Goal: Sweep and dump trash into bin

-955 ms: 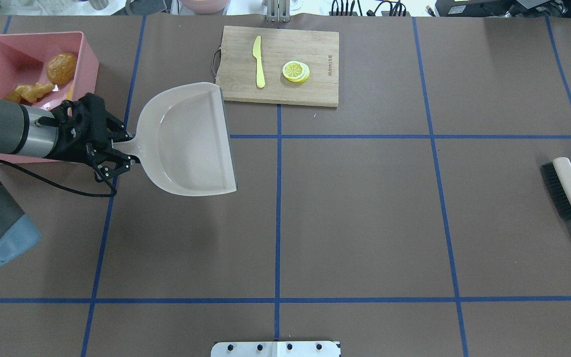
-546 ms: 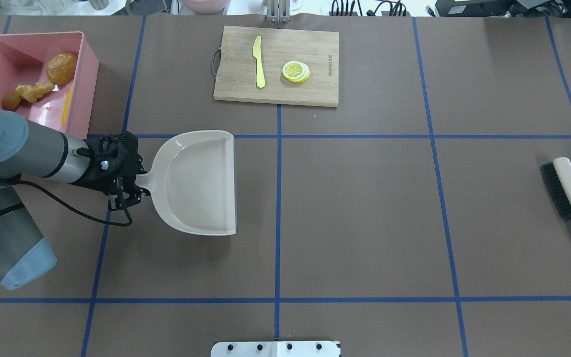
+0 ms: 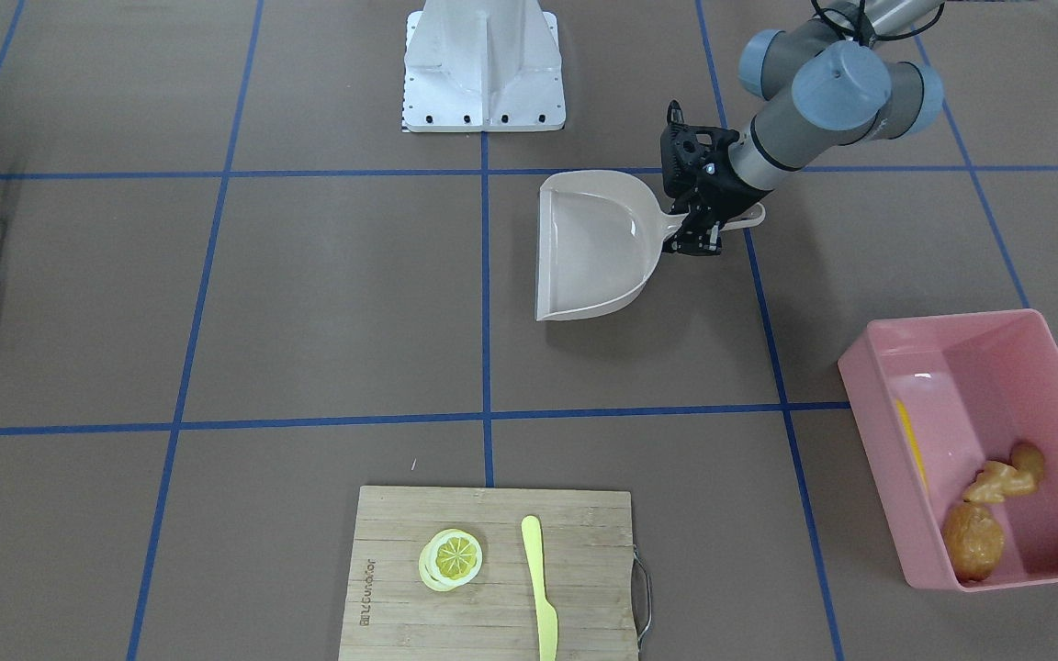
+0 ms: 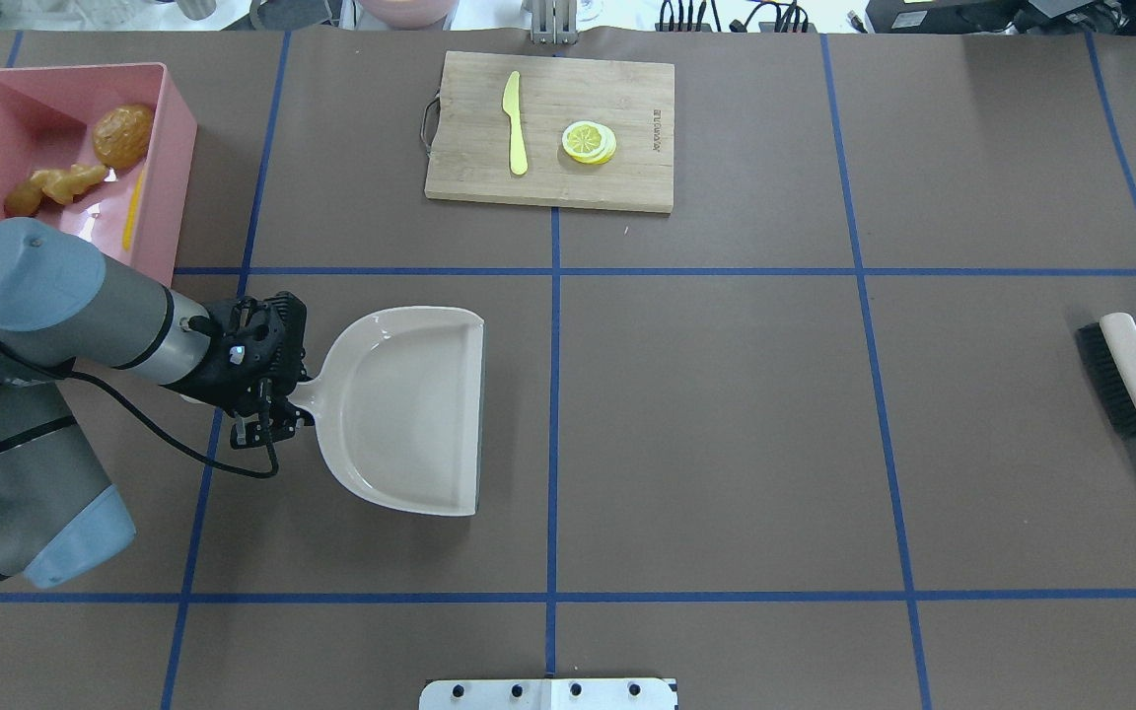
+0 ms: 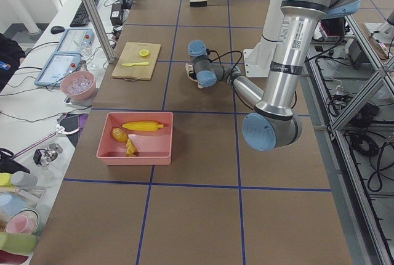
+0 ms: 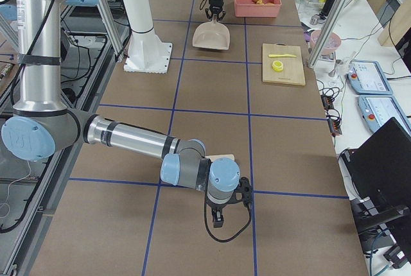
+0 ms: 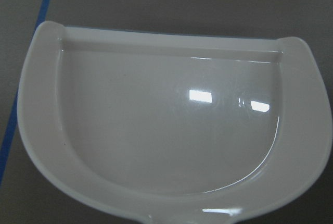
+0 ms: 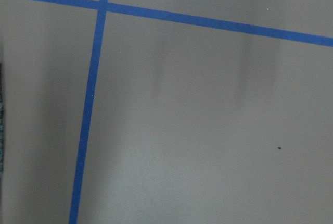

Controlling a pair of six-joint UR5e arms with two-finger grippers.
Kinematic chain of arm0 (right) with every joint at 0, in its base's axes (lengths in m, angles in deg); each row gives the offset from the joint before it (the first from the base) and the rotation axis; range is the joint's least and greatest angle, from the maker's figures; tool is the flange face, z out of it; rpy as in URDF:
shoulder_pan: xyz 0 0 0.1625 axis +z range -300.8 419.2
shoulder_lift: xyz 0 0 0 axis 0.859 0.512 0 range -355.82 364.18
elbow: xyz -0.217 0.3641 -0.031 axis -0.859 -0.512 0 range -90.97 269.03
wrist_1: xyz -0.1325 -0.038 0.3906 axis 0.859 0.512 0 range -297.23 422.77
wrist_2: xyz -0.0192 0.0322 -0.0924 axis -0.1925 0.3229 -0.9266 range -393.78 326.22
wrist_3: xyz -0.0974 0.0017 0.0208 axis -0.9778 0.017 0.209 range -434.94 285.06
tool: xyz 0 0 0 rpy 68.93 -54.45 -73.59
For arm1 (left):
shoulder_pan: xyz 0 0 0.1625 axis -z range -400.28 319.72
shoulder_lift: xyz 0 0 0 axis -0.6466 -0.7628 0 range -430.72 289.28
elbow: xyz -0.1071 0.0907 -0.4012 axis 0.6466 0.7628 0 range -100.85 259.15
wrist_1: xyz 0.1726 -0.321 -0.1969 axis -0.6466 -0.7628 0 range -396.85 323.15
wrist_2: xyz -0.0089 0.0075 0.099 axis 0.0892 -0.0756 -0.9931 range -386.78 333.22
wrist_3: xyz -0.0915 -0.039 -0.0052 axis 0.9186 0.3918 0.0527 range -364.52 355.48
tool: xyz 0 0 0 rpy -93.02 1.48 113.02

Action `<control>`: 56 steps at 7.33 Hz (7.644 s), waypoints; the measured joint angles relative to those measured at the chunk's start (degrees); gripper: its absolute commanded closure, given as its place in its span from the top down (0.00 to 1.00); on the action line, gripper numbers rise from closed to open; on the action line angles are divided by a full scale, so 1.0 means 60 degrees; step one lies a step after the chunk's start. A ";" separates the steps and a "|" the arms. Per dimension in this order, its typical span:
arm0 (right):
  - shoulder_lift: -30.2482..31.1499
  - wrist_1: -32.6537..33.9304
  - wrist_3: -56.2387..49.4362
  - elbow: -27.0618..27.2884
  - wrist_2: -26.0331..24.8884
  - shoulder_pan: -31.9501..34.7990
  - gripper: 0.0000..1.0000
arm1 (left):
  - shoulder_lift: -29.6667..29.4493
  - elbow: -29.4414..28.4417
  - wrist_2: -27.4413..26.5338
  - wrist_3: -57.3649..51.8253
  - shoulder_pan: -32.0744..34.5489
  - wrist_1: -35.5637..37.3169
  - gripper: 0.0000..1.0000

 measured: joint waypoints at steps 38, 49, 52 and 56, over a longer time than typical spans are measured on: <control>0.0004 -0.0014 -0.0096 0.0096 0.0245 -0.0007 1.00 | 0.2839 -0.1587 -0.0074 0.3379 0.6810 -0.0994 0.98; -0.0071 -0.0031 -0.0145 0.0133 0.0622 -0.0002 1.00 | 0.3528 -0.1797 0.1070 0.2769 0.8194 0.3101 0.98; -0.0112 -0.0043 -0.0141 0.0147 0.0137 -0.0006 1.00 | 0.3310 -0.1703 0.1533 0.2722 0.8705 0.4252 0.98; -0.0118 -0.0033 -0.0077 0.0142 -0.0023 -0.0007 1.00 | 0.3176 -0.1869 0.1510 0.2804 0.8789 0.4204 0.98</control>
